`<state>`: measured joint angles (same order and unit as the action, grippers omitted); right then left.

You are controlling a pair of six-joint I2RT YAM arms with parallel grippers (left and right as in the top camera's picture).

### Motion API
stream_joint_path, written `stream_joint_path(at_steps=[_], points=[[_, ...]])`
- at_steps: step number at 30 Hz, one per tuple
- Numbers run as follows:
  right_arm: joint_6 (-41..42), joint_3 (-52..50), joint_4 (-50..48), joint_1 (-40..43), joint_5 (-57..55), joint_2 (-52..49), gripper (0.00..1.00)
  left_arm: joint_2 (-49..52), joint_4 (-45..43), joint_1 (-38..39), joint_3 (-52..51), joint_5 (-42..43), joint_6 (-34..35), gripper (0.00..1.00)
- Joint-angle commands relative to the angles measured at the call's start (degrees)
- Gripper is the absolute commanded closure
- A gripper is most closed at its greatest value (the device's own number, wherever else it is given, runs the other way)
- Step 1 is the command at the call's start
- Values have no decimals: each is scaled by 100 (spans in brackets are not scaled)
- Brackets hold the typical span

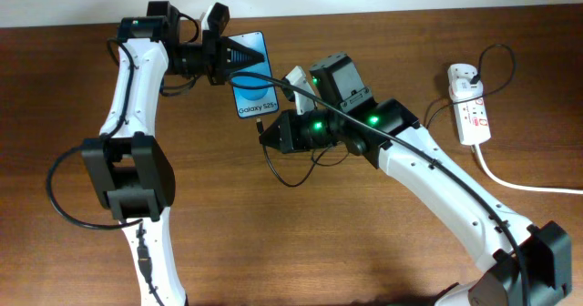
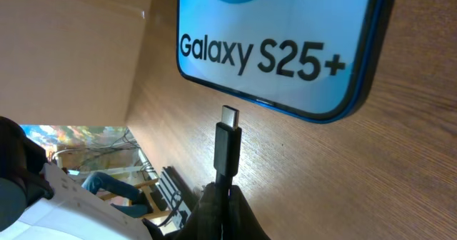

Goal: Plug charger to phone and switch on socket
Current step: 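Push the USB-C plug up into the phone's bottom port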

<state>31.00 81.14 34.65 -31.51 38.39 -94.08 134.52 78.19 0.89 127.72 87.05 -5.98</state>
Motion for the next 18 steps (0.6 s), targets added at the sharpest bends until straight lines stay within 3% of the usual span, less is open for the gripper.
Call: stream_joint_path(at_steps=[1,18], points=[[-11,-28,-11,-46,-103,-4,96,-39,-7,-35,59,315,79,100],[-68,-28,-103,-35,-310,-4,96,-39,15,-35,59,315,79,100]])
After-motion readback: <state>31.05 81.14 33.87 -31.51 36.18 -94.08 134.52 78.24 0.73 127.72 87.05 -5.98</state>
